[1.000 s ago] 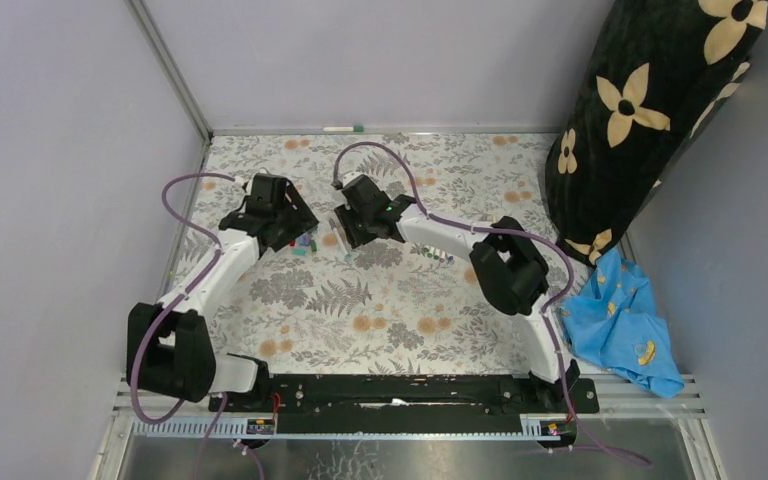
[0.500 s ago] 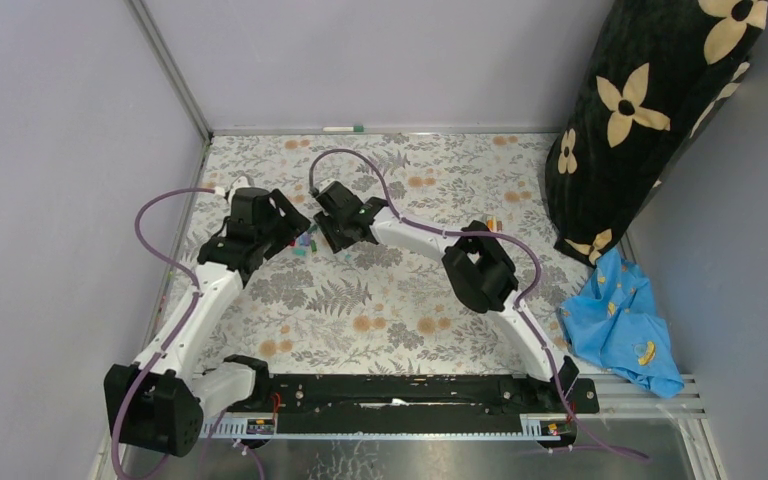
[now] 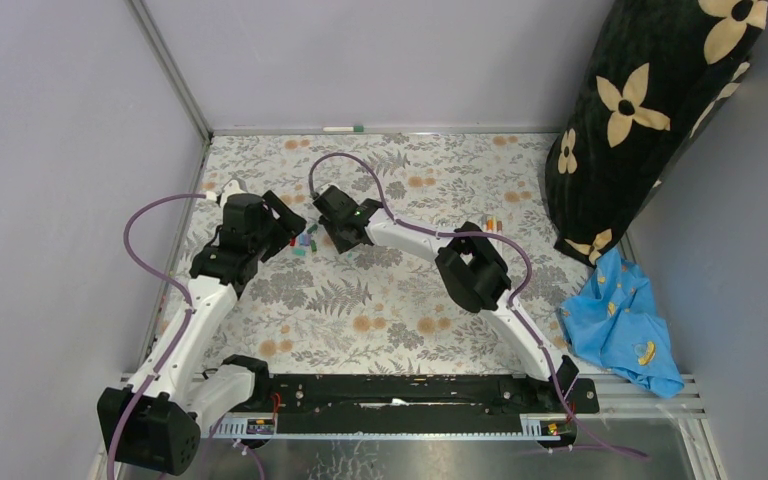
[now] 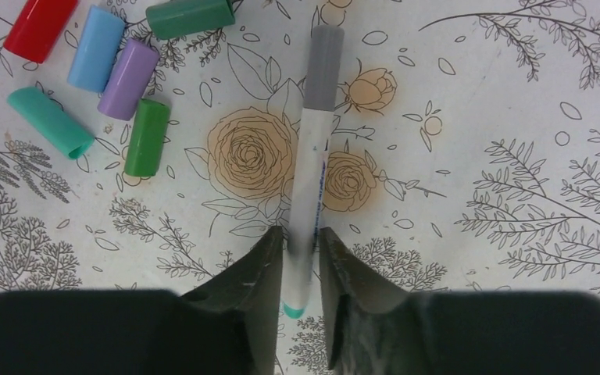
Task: Open the pen caps
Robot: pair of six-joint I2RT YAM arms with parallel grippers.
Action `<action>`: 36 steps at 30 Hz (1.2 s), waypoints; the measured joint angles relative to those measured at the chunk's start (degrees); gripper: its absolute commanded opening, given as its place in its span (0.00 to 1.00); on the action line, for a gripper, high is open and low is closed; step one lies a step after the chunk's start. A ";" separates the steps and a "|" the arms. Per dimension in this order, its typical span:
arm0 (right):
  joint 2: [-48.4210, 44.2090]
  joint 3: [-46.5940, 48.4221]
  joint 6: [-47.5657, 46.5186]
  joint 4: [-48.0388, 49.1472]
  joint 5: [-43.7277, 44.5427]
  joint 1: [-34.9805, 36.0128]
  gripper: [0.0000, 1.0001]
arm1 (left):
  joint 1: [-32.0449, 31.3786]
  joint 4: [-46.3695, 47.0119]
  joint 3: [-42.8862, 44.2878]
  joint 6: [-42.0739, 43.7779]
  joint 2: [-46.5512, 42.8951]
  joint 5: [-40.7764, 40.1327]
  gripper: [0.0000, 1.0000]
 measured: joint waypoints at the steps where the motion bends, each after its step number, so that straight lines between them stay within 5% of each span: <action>1: 0.00 0.00 0.02 -0.04 0.02 0.00 0.19 | 0.00 0.00 -0.11 -0.04 -0.07 -0.11 0.79; 6: -0.46 -1.27 0.44 1.14 0.42 0.04 0.00 | 0.00 -0.02 -0.26 -0.31 -0.28 -0.63 0.79; 23: -17.40 -25.53 2.56 9.05 0.66 0.04 0.00 | 0.00 2.08 -0.83 -1.81 4.26 -1.27 0.80; 36: -31.32 -38.77 4.94 16.72 -1.88 0.04 0.00 | -0.09 12.59 -2.21 -9.42 16.65 9.16 0.79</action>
